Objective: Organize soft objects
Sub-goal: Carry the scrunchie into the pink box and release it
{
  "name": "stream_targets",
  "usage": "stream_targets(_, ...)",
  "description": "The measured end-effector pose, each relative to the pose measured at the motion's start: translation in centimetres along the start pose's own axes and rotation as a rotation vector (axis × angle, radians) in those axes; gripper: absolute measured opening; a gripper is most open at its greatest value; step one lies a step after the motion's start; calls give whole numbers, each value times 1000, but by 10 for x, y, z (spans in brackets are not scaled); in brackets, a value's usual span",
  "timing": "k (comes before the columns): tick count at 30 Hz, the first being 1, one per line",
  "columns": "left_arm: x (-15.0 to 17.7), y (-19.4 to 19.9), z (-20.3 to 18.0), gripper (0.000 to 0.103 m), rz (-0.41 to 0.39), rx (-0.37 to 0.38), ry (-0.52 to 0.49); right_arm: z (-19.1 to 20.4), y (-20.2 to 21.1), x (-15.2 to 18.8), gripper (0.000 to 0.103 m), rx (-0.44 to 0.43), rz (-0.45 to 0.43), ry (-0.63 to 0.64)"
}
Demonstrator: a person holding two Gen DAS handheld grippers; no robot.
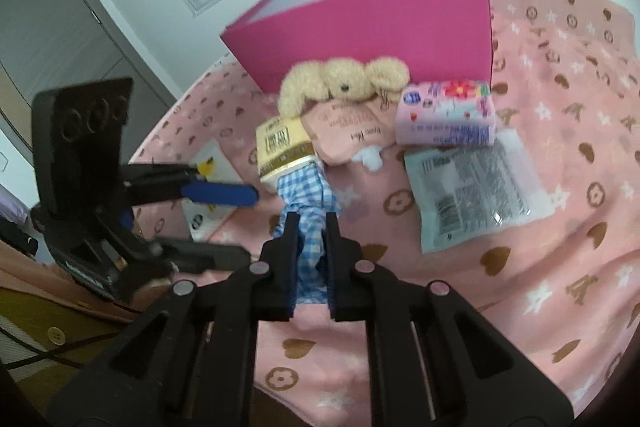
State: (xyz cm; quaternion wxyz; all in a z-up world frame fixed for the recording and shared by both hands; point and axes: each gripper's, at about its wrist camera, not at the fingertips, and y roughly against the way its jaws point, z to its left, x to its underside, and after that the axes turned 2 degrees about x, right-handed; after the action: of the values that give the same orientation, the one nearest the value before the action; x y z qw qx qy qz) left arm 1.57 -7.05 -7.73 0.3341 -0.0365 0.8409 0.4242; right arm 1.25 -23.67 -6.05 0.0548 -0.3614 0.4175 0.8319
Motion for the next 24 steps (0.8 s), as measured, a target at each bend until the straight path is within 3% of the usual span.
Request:
stream_targets(11,-28,6,-7,62,-68,77,-8,16,18,-32,13,-4,-101,62)
stream_targets(24,-108,29,2,45,-205,44,-49,16,36,-112,13,17,-220,178)
